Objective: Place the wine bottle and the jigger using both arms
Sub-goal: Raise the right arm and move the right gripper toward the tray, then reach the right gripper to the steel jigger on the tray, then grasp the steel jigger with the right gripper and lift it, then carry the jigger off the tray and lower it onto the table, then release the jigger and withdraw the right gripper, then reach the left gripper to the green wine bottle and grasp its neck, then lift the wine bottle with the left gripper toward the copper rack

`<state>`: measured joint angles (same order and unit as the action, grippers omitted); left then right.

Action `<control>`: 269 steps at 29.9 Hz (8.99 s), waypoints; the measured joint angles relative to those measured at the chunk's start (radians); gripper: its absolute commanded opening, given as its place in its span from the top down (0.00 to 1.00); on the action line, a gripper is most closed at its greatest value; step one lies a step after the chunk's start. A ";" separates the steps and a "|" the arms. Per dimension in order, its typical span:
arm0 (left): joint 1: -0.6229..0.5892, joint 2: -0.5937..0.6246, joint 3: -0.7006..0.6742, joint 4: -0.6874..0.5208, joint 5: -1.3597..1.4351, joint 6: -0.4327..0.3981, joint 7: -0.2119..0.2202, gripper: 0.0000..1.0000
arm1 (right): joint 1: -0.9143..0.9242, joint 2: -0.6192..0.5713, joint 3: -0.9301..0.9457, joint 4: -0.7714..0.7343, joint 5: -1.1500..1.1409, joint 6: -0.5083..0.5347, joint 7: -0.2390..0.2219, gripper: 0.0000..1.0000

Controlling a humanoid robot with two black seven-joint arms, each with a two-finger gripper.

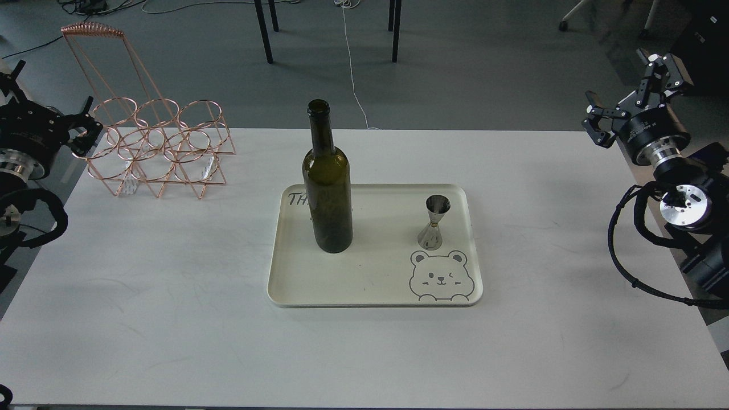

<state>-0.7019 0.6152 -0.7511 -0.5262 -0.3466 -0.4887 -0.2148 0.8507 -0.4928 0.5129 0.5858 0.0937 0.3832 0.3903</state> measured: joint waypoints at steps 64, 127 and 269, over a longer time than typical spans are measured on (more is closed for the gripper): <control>-0.008 0.121 -0.012 -0.002 0.001 0.000 0.000 0.02 | -0.011 0.218 -0.501 0.159 -1.715 -0.713 0.098 0.71; -0.054 0.152 -0.004 -0.057 0.001 0.021 0.003 0.02 | -0.150 -0.008 -0.439 0.006 -1.488 -0.872 0.098 0.66; -0.211 0.369 0.082 -1.000 2.091 0.339 0.052 0.89 | 0.186 -0.158 -0.117 -0.053 -0.350 -0.262 0.098 0.03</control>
<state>-0.9124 0.9840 -0.6688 -1.5267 1.7447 -0.1500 -0.1630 1.0370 -0.6512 0.3957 0.5331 -0.2562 0.1207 0.4887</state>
